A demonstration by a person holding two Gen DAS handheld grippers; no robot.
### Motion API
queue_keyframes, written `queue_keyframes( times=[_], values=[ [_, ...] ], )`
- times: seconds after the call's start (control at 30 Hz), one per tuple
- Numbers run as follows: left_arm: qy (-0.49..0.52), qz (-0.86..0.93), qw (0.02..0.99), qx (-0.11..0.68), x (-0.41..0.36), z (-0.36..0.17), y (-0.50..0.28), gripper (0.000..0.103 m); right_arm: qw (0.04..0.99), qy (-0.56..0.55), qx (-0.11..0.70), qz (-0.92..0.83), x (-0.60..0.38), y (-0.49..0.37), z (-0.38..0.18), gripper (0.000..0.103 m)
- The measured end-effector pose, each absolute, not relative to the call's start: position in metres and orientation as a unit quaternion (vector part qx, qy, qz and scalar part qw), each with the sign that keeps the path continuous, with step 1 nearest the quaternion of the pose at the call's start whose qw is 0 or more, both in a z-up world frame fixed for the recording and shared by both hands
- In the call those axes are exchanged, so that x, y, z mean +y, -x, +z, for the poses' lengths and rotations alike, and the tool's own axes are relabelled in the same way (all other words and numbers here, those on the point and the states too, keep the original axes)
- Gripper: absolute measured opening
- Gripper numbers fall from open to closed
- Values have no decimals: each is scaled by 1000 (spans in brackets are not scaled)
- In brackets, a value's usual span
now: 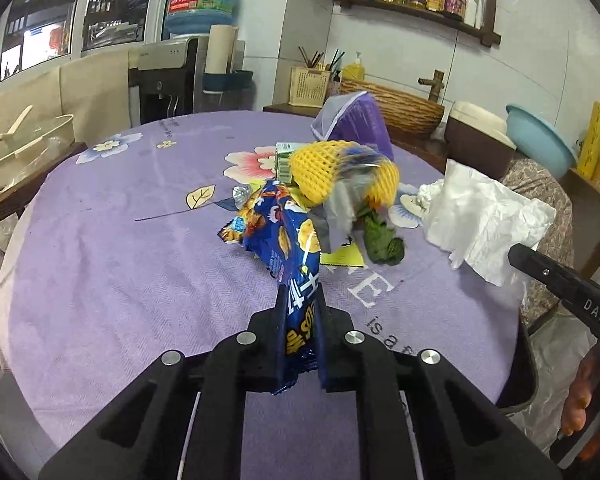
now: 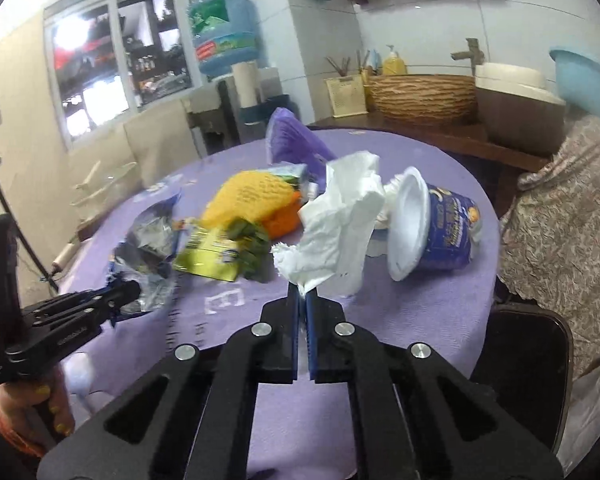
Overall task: Collect trash
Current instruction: 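Grasp the blue snack bag with the left tool while the right tool grasps the white tissue, then carry the snack bag and tissue over the bin and release both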
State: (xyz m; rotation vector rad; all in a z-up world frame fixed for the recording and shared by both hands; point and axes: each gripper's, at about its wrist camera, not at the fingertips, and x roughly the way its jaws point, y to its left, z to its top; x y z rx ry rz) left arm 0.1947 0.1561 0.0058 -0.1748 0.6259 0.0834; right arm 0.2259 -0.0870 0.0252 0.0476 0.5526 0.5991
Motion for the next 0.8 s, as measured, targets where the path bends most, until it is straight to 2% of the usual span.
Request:
queue_keyframes(
  times=[0.37,0.8],
  values=[
    [86,17,962,260,147,38,-159,12,918,-6,220,331,-112,-167,79,4],
    [65,-100,964,237,69,59,-155,12,953,-35,167,250,-217,-128,128,4]
  ],
)
